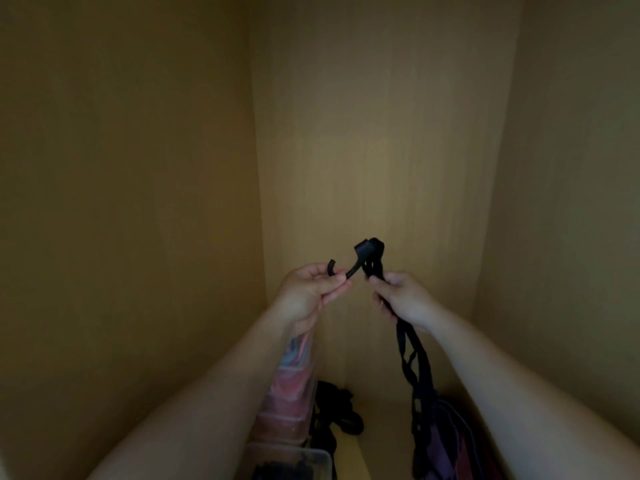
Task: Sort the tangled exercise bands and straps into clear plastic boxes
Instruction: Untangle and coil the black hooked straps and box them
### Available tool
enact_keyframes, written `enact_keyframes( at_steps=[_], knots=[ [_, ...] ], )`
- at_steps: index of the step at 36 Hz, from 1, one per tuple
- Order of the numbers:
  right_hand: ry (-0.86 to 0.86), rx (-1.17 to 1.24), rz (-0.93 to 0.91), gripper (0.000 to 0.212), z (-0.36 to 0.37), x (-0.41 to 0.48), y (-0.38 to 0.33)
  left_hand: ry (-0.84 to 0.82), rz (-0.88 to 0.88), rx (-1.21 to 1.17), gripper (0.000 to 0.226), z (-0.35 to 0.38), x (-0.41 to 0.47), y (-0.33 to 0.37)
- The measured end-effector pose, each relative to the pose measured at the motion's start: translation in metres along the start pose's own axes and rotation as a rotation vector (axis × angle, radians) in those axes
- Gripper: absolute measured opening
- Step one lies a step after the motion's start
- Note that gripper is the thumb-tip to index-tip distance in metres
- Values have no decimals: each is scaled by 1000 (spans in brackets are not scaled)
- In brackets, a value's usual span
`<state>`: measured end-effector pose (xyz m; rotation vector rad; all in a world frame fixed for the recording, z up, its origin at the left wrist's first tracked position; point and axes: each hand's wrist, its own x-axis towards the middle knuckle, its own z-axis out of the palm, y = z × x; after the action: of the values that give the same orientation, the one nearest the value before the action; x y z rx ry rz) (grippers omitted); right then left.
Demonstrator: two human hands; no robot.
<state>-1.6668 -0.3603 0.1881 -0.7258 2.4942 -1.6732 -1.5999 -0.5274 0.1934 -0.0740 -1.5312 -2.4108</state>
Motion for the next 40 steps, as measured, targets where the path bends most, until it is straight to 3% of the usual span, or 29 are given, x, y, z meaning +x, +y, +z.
enact_keyframes(
  at_steps=[4,10,15,19,27,31,36,40],
  knots=[
    [-42,-45,15,38,19,-7,7,105,153,181,16,3,4,-11],
    [-189,-189,-10,28,35,-25,19,185,234,618,25,-12,1,-38],
    [-219,-432,-50,26,39,-38,39,110,232,952,12,-31,-13,-60],
    [-250,-506,-84,24,28,-47,41,2,192,1083,12,-40,-26,-68],
    [-462,-479,-108,17,11,-60,48,-168,125,1069,26,-55,-54,-80],
    [-446,-408,-103,19,8,-63,54,-194,184,1084,39,-66,-63,-91],
    [-454,-388,-108,31,18,-67,64,-251,239,1049,21,-77,-72,-100],
    [-394,-288,-138,20,24,-67,65,-204,209,881,44,-76,-80,-100]
  ],
)
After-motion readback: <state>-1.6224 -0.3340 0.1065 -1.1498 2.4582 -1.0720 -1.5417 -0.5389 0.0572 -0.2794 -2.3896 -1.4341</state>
